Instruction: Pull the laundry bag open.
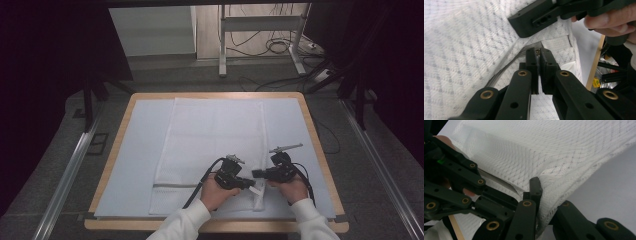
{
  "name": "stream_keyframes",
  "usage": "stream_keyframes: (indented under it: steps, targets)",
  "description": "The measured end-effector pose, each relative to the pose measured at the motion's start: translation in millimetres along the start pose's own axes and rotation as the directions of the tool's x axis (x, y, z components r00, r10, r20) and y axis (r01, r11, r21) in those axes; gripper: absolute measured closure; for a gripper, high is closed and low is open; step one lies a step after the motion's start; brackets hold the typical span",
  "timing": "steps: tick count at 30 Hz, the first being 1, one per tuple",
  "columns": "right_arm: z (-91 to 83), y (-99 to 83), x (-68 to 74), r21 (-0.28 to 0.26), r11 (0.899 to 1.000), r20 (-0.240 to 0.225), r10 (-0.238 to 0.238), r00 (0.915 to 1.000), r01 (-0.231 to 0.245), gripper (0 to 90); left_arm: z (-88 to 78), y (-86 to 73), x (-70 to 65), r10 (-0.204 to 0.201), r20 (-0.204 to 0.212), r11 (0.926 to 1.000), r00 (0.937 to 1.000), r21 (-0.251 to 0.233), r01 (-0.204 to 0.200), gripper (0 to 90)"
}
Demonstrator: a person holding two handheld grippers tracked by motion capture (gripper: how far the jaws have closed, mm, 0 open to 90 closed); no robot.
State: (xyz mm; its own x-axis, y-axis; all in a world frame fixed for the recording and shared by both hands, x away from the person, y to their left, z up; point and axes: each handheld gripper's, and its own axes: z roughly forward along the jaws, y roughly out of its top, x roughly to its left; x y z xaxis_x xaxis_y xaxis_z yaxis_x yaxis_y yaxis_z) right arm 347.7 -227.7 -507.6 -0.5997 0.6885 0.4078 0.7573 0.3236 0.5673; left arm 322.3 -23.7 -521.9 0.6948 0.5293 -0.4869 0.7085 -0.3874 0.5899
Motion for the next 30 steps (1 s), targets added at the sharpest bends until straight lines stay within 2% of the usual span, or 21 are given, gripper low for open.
stream_keyframes:
  steps: [9,11,14,21,27,30]
  targets:
    - [-0.7,-1.0,-0.4,0.002,1.0,0.002,-0.007,1.0,0.007,88.7,0.7,-0.4,4.1,-0.011,0.007,0.9999,0.9999,0.007,0.011,87.3]
    - [-0.4,-1.5,-0.3,-0.002,1.0,0.003,-0.009,1.0,0.009,88.7,0.4,-1.0,5.7,-0.006,-0.013,0.9999,0.9999,0.014,0.007,87.3]
    - [-1.2,-1.9,-1.4,-0.005,1.0,-0.001,-0.003,1.0,0.003,88.7,-0.7,-2.4,8.4,-0.026,0.0,0.9996,0.9997,0.009,0.026,87.3]
    - [-0.9,-1.9,-1.7,-0.006,1.0,-0.001,-0.001,1.0,0.001,88.7,-2.5,-3.3,9.8,-0.027,-0.003,0.9996,0.9996,0.007,0.027,87.2]
    - [-0.9,-1.8,-2.5,-0.01,1.0,0.0,-0.003,1.0,0.003,88.6,-6.0,-3.6,10.7,-0.019,-0.02,0.9997,0.9996,0.013,0.02,87.3]
    - [-2.0,-1.8,-3.2,-0.021,1.0,-0.002,0.003,1.0,-0.003,88.7,-8.5,-4.9,12.3,-0.028,-0.024,0.9996,0.9993,0.007,0.028,87.3]
